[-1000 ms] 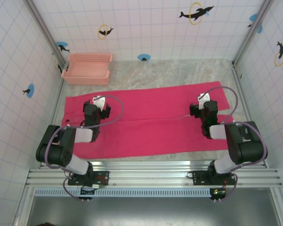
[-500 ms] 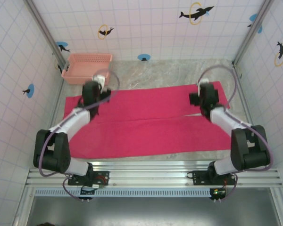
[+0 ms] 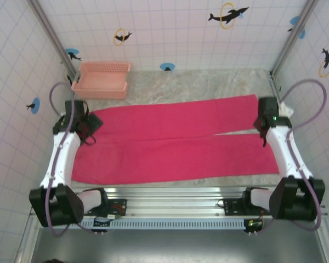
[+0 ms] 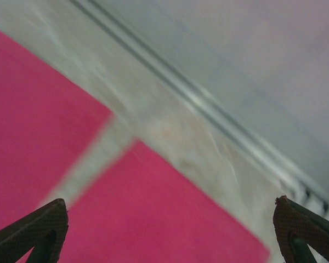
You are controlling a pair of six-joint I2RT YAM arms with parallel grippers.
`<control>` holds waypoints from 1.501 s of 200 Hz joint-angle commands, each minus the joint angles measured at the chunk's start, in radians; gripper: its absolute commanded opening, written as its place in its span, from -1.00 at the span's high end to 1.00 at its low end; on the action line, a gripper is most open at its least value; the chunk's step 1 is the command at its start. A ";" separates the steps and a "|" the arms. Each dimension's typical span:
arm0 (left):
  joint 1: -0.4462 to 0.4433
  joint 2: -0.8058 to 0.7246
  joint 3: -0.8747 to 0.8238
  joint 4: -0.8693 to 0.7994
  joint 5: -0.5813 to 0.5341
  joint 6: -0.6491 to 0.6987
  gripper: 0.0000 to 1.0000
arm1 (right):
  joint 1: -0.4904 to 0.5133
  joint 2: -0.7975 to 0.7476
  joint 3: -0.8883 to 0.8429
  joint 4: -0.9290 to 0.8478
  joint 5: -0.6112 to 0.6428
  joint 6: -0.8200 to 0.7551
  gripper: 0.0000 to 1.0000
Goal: Roll up the long pants
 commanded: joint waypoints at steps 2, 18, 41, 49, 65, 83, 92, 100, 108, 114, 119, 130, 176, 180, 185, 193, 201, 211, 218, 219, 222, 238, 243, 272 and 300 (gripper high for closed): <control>0.099 -0.129 -0.100 -0.137 0.109 -0.180 -0.88 | -0.117 -0.232 -0.163 -0.072 -0.129 0.302 -0.98; 0.150 -0.158 -0.172 -0.184 0.106 -0.181 -0.87 | -0.239 -0.330 -0.296 -0.039 -0.213 0.334 -0.95; 0.186 -0.209 -0.268 -0.189 0.110 -0.213 -0.81 | -0.371 -0.380 -0.426 0.005 -0.324 0.353 -0.78; 0.192 -0.225 -0.292 -0.181 0.112 -0.224 -0.78 | -0.373 -0.378 -0.441 0.017 -0.315 0.347 -0.70; 0.201 -0.240 -0.320 -0.161 0.108 -0.240 -0.68 | -0.386 -0.365 -0.465 0.050 -0.309 0.328 -0.55; 0.202 -0.221 -0.327 -0.144 0.094 -0.247 -0.61 | -0.413 -0.342 -0.492 0.109 -0.332 0.316 -0.54; 0.202 -0.206 -0.323 -0.138 0.089 -0.248 -0.61 | -0.426 -0.328 -0.501 0.139 -0.342 0.316 -0.50; 0.203 -0.195 -0.321 -0.133 0.086 -0.251 -0.61 | -0.435 -0.311 -0.505 0.167 -0.351 0.316 -0.49; 0.203 -0.190 -0.320 -0.131 0.080 -0.253 -0.60 | -0.449 -0.290 -0.507 0.193 -0.360 0.311 -0.48; 0.203 -0.189 -0.320 -0.130 0.075 -0.253 -0.60 | -0.459 -0.270 -0.505 0.210 -0.366 0.309 -0.46; 0.203 -0.189 -0.319 -0.131 0.070 -0.255 -0.58 | -0.470 -0.252 -0.504 0.222 -0.370 0.305 -0.42; 0.203 -0.190 -0.324 -0.136 0.058 -0.256 -0.57 | -0.497 -0.212 -0.505 0.254 -0.387 0.300 -0.37; 0.210 -0.200 -0.356 -0.137 0.029 -0.291 -0.55 | -0.549 -0.064 -0.478 0.308 -0.419 0.255 -0.37; 0.211 -0.203 -0.360 -0.133 0.028 -0.294 -0.55 | -0.551 -0.059 -0.477 0.311 -0.417 0.251 -0.37; 0.212 -0.207 -0.364 -0.129 0.026 -0.298 -0.55 | -0.556 -0.054 -0.480 0.320 -0.418 0.248 -0.37; 0.215 -0.208 -0.369 -0.125 0.022 -0.303 -0.55 | -0.563 -0.045 -0.484 0.338 -0.423 0.244 -0.37; 0.217 -0.206 -0.374 -0.121 0.016 -0.308 -0.55 | -0.567 -0.035 -0.488 0.357 -0.434 0.239 -0.30; 0.221 -0.201 -0.384 -0.116 0.014 -0.317 -0.55 | -0.568 -0.012 -0.487 0.386 -0.454 0.224 -0.10; 0.224 -0.199 -0.392 -0.115 0.013 -0.323 -0.55 | -0.568 0.008 -0.481 0.400 -0.472 0.212 0.18; 0.225 -0.200 -0.392 -0.114 0.013 -0.324 -0.55 | -0.568 0.010 -0.480 0.401 -0.475 0.209 0.23; 0.226 -0.199 -0.396 -0.114 0.013 -0.327 -0.54 | -0.569 0.020 -0.475 0.404 -0.480 0.202 0.36; 0.235 -0.210 -0.413 -0.114 0.006 -0.343 -0.52 | -0.568 0.062 -0.447 0.403 -0.507 0.172 0.98; 0.239 -0.218 -0.425 -0.114 0.004 -0.346 -0.52 | -0.568 0.069 -0.438 0.401 -0.510 0.163 1.00; 0.278 -0.257 -0.461 -0.122 0.001 -0.353 -0.46 | -0.569 0.060 -0.388 0.377 -0.521 0.132 1.00; 0.310 -0.294 -0.496 -0.143 -0.010 -0.375 -0.40 | -0.569 0.084 -0.336 0.355 -0.525 0.123 1.00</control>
